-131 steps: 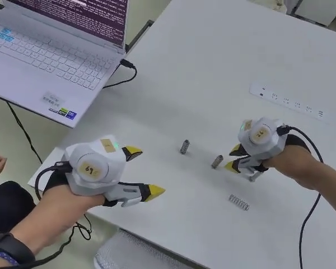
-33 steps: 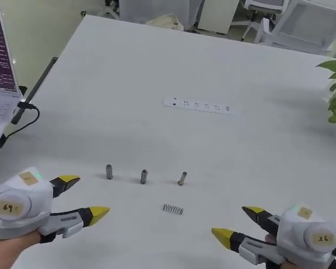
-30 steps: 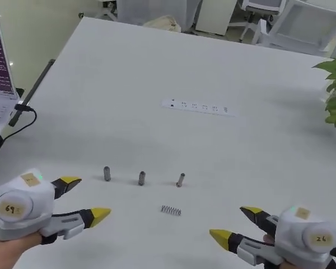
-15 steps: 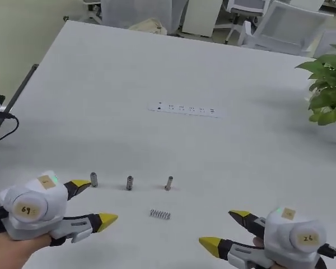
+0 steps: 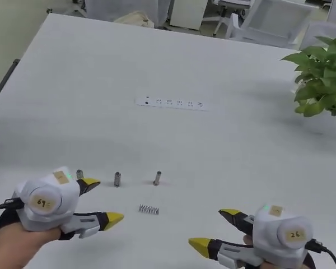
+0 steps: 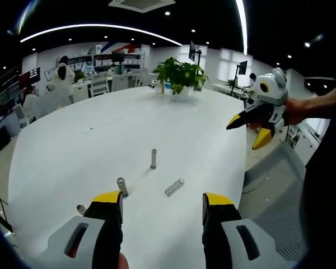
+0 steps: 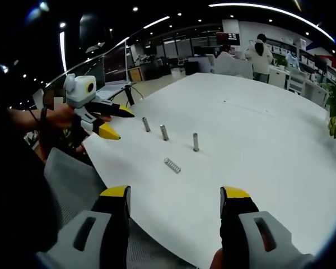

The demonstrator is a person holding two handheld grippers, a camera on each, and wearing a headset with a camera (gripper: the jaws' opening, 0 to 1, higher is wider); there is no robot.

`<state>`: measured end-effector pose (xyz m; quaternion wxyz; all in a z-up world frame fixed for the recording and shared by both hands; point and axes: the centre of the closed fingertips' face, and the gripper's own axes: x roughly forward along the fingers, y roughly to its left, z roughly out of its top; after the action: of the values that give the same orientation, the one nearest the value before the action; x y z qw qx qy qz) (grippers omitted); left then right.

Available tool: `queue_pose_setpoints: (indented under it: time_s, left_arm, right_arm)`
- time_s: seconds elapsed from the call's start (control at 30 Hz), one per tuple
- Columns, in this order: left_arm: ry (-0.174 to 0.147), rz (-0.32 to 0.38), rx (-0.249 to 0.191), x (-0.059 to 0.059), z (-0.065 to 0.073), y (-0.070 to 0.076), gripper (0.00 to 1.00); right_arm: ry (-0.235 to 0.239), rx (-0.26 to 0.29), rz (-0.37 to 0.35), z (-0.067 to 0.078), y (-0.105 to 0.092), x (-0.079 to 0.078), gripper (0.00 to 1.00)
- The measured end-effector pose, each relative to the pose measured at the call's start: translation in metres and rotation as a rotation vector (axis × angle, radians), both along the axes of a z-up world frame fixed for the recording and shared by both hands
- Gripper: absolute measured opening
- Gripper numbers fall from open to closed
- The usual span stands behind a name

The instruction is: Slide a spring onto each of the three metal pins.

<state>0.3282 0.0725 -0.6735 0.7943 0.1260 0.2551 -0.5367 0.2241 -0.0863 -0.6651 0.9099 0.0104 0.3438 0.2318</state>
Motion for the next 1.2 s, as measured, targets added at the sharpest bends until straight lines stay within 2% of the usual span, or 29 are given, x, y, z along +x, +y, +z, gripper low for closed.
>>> queue_pose_setpoints:
  time_s: [0.8, 1.03, 1.2]
  left_arm:
    - [0.027, -0.122, 0.026, -0.003, -0.025, -0.046, 0.49]
    - [0.049, -0.147, 0.025, 0.000, -0.036, -0.058, 0.46]
    - [0.060, -0.177, 0.048, -0.001, -0.049, -0.067, 0.44]
  right_arm:
    - [0.000, 0.005, -0.049, 0.004, -0.014, -0.007, 0.63]
    - [0.000, 0.001, -0.059, 0.005, -0.018, -0.009, 0.63]
    - [-0.002, 0.001, -0.062, 0.006, -0.018, -0.008, 0.63]
